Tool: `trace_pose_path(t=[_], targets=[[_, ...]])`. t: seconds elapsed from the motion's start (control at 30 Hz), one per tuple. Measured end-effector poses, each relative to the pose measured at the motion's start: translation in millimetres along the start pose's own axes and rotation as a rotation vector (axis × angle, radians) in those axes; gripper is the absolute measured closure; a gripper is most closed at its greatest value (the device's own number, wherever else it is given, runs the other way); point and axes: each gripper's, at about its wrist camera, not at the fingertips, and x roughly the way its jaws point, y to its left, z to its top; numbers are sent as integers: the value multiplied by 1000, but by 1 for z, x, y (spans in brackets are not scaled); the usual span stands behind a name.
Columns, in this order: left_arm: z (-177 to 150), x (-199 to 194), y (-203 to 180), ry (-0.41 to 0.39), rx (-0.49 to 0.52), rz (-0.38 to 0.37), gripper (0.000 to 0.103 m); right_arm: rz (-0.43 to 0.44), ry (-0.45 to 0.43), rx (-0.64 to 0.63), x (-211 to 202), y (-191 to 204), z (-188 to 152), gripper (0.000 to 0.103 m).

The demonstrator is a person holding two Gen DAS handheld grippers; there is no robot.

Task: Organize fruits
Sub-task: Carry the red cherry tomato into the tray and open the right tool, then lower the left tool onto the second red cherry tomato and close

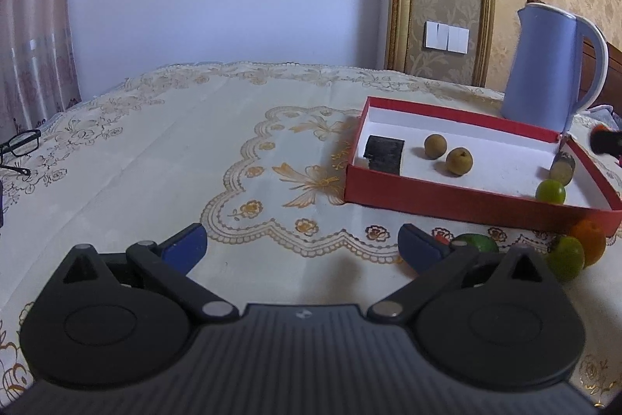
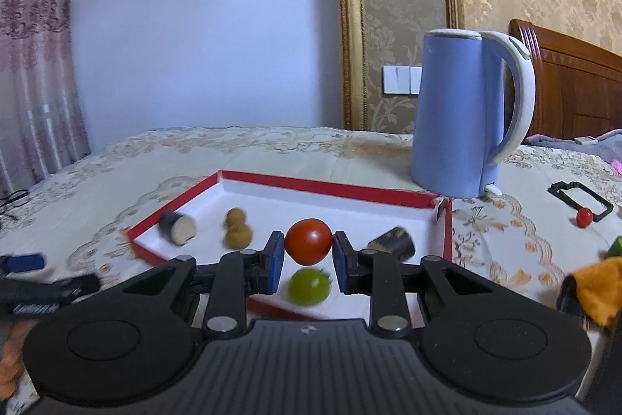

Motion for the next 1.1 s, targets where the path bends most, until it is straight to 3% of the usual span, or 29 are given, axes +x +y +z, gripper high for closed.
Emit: trace_pose_path(t=[0.4, 0.67, 0.83, 1.1], targets=[[-1, -2, -4, -1, 21, -11, 0, -99, 124, -15, 95, -8, 20, 77], [-2, -1, -6, 9, 40, -9, 0, -153, 179, -52, 122, -5, 16, 76], [-2, -3, -5, -15, 34, -15, 0, -150, 133, -40, 99, -4, 19, 76], [-1, -12, -4, -28, 32, -130, 0, -71, -49, 36, -8, 7, -12, 76]])
